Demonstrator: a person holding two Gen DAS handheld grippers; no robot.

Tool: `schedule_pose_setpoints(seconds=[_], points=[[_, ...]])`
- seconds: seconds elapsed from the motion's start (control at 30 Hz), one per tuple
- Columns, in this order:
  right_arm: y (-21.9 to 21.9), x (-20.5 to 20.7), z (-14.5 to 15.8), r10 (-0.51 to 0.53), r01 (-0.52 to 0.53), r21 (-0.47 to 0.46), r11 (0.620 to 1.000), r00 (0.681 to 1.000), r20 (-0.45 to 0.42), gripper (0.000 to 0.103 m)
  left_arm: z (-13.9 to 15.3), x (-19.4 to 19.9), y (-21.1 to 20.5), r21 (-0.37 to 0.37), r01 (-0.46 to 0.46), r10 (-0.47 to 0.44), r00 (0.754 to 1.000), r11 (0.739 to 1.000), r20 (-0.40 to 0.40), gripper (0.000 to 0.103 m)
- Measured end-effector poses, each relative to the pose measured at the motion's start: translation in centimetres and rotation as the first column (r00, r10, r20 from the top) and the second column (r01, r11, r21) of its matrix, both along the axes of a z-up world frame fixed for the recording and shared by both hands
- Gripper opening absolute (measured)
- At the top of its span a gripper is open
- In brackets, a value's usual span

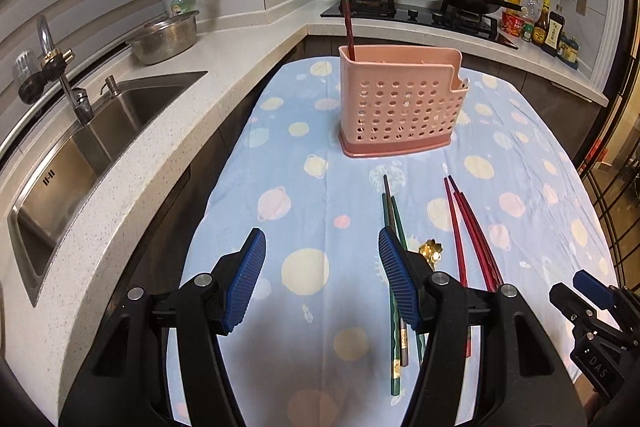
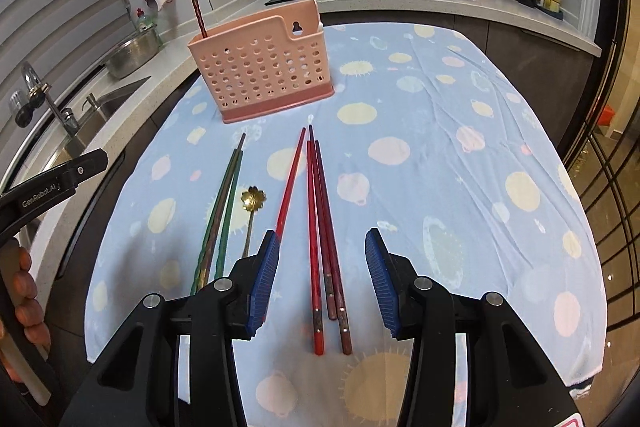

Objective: Organize utensils
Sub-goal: 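Withdraw both tools from the holder back over the utensils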

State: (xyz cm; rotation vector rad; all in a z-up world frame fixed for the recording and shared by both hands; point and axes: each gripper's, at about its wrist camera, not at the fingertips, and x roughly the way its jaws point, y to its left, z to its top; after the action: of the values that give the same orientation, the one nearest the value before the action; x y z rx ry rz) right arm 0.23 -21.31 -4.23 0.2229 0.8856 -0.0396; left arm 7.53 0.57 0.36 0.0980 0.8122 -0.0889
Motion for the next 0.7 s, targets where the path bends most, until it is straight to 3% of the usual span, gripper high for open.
schedule_pose_setpoints(seconds=[0.23,0.4,0.7], points=[[-0.6,-1.7,-3.1,-0.007,0.007,-0.012,1.000,0.998,-0.066,0.041,-4.0,-2.3,0.2,0.007,0.005,-0.004,0.996,1.000,-0.086,0.058],[-0.4,-2.0,-4.8,0.005,-0.007,-0.018,1.000,0.995,-0.101,0.030,-6.3,-3.3,0.4,-0.002,0.005,-0.005,0.990,1.000,-0.138,0.058],[-0.2,-1.8,-6.9,0.020,-0.021,-0.006,1.000,0.989,-0.146,0.019,-8.1,-3.8,0.4,0.002,0.009,-0.008,0.984,1.000,-0.176,0.058]])
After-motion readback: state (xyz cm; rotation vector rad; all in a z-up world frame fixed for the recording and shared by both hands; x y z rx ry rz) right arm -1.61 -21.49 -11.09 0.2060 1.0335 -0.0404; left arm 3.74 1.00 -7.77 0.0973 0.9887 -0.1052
